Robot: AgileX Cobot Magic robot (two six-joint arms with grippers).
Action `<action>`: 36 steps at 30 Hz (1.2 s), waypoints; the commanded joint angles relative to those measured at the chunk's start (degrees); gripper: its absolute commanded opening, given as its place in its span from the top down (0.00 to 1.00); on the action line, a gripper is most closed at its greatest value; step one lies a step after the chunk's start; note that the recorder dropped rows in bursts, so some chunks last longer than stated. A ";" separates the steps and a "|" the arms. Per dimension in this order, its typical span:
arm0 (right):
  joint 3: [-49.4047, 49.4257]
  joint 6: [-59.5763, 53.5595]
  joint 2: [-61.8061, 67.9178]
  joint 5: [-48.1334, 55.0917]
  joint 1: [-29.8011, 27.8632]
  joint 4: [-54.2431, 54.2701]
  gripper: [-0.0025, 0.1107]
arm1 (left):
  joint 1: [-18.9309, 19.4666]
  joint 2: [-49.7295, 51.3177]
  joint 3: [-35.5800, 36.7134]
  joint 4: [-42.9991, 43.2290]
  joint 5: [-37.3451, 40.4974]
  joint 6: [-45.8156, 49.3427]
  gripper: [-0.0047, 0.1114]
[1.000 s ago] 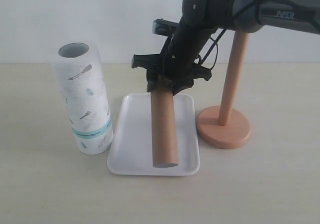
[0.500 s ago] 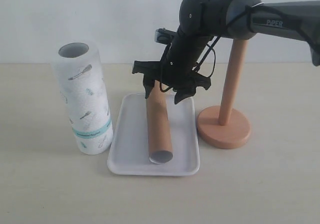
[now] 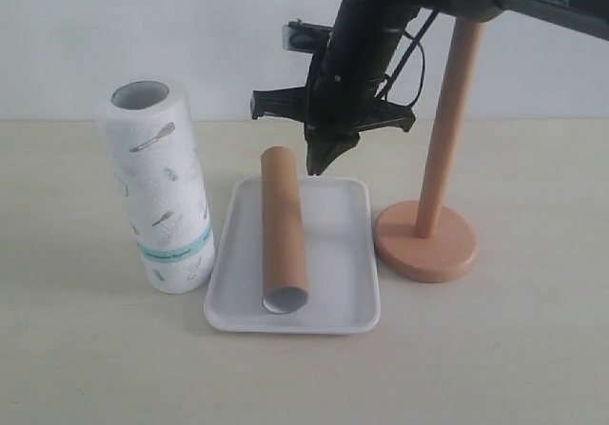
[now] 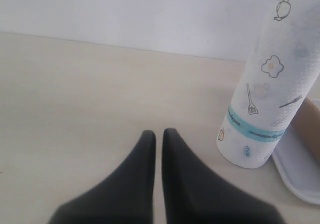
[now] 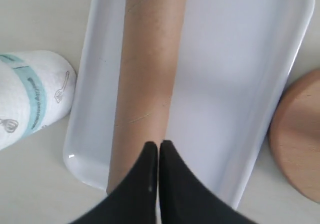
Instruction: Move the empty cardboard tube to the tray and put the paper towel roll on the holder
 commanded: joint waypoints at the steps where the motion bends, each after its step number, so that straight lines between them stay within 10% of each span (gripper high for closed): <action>1: -0.30 -2.16 -3.81 0.43 1.78 0.14 0.98 | 0.14 -0.21 0.20 -0.35 -0.31 0.01 0.92; 20: 40.38 14.93 -46.51 -9.24 24.21 -22.31 0.98 | 0.14 -0.21 0.20 -0.35 -0.31 0.01 0.92; 36: 45.39 14.93 -69.01 -10.09 25.21 -21.46 0.98 | 0.14 -0.21 0.20 -0.35 -0.31 0.01 0.92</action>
